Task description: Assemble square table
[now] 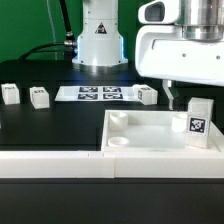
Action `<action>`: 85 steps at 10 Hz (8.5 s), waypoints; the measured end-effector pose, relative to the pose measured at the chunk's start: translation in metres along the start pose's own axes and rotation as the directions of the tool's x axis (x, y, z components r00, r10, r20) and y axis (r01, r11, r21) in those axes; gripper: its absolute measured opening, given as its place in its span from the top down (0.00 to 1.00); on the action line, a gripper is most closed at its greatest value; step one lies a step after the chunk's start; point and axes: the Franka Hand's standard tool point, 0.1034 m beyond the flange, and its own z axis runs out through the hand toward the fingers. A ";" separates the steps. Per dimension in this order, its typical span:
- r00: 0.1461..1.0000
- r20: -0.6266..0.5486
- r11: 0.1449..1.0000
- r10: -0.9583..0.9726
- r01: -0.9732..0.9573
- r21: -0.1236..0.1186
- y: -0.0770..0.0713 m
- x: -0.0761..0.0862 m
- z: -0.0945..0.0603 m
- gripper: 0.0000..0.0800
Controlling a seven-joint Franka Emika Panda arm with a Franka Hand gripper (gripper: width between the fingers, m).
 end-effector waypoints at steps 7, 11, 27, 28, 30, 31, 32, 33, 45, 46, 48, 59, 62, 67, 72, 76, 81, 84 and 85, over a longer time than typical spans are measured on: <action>0.912 0.006 0.912 0.410 -0.410 -0.009 0.004 -0.001 0.001 0.63; 0.565 0.072 0.568 0.822 -0.822 -0.028 0.010 0.001 0.002 0.63; 0.999 -0.019 0.998 0.045 -0.045 0.038 -0.002 -0.008 0.003 0.19; 1.000 -0.021 0.999 -0.018 0.019 0.036 -0.002 -0.008 0.004 0.19; 0.991 -0.026 0.991 -0.131 0.132 0.032 -0.001 -0.007 0.004 0.19; 0.974 -0.025 0.974 -0.224 0.225 0.019 0.001 -0.006 0.004 0.19; 0.962 -0.018 0.962 -0.272 0.272 0.004 0.001 -0.006 0.005 0.19; 0.971 -0.019 0.971 -0.237 0.238 0.005 0.001 -0.005 0.005 0.19; 0.508 0.123 0.515 0.852 -0.857 -0.024 0.004 -0.002 0.005 0.64; 0.429 0.133 0.437 0.894 -0.899 -0.036 0.005 -0.001 0.005 0.64; 0.302 0.124 0.311 0.945 -0.949 -0.054 0.005 -0.002 0.006 0.64; 0.296 0.141 0.304 0.945 -0.952 -0.041 0.007 -0.009 -0.027 0.19; 0.296 0.141 0.304 0.945 -0.952 -0.042 0.008 -0.009 -0.027 0.19; 0.523 0.144 0.529 0.840 -0.849 -0.005 0.026 -0.045 -0.047 0.19; 0.829 0.133 0.832 0.543 -0.552 0.051 0.028 -0.053 -0.044 0.19; 0.937 0.094 0.934 0.336 -0.344 0.099 0.035 -0.082 -0.041 0.19; 0.999 0.051 0.994 -0.004 -0.002 0.114 0.038 -0.080 -0.040 0.19; 0.960 0.067 0.960 -0.271 0.265 0.091 0.069 -0.106 -0.024 0.19; 0.931 0.052 0.932 -0.362 0.359 0.055 0.077 -0.120 -0.017 0.19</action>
Offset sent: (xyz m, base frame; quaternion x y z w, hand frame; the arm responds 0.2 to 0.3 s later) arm 0.0000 0.0000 0.0000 0.0000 0.0000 0.1296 0.9916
